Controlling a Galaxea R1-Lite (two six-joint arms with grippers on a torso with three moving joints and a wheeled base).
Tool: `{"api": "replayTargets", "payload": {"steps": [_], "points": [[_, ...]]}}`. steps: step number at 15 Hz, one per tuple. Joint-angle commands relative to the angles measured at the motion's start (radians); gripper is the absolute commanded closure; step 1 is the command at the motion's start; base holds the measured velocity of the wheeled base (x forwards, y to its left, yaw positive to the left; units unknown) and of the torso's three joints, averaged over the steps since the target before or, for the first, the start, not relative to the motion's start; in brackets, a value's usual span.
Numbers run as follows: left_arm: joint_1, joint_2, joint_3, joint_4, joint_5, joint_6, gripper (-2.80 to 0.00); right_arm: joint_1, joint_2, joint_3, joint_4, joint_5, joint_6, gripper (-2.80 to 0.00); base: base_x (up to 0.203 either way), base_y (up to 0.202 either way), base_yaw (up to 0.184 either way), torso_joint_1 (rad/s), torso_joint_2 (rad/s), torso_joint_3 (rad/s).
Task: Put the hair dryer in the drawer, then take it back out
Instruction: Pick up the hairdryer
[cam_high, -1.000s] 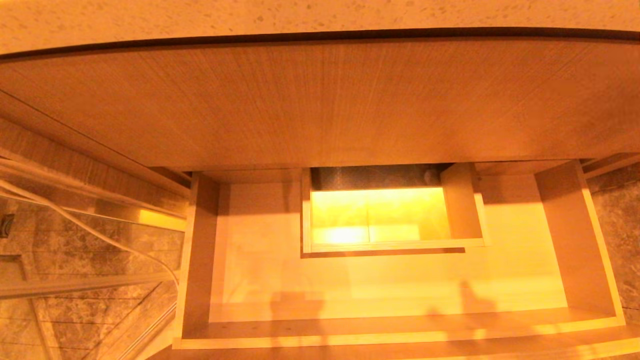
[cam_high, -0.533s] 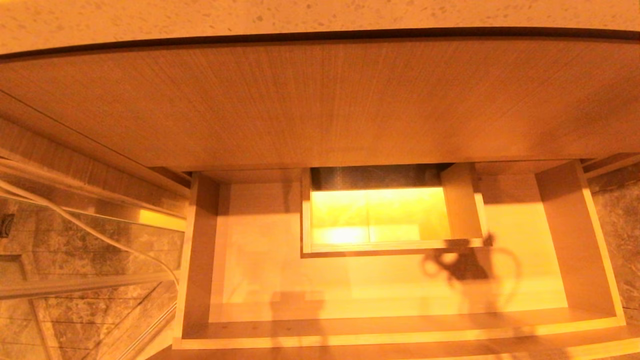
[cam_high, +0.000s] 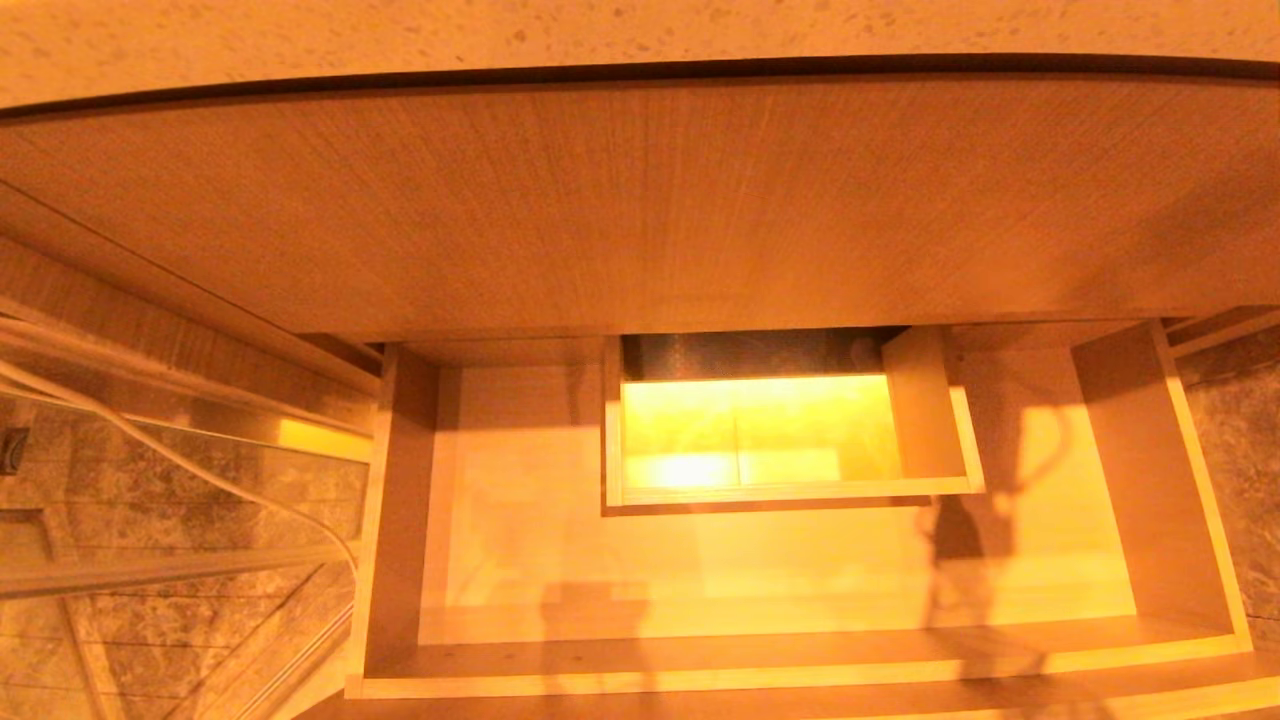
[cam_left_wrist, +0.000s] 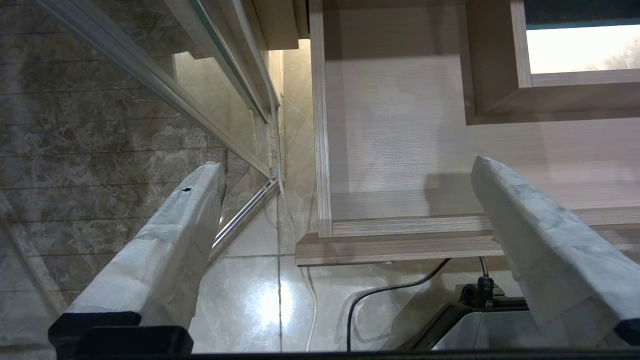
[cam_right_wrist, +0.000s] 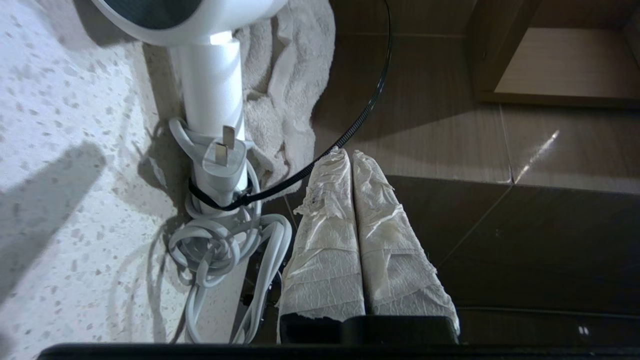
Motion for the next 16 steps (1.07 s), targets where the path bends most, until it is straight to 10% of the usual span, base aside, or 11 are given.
{"api": "replayTargets", "payload": {"steps": [1,16], "points": [[0.0,0.0,0.0,0.0,0.0,0.0,-2.8,-0.015,0.054,-0.008,-0.012,-0.009,-0.007,0.0,0.0,0.0,0.0,0.0,0.0,0.0],[0.0,0.0,0.0,0.0,0.0,0.0,-2.8,-0.053,0.051,0.007,0.089,-0.026,-0.065,0.0,0.0,0.0,0.0,0.0,0.0,0.0]]}}
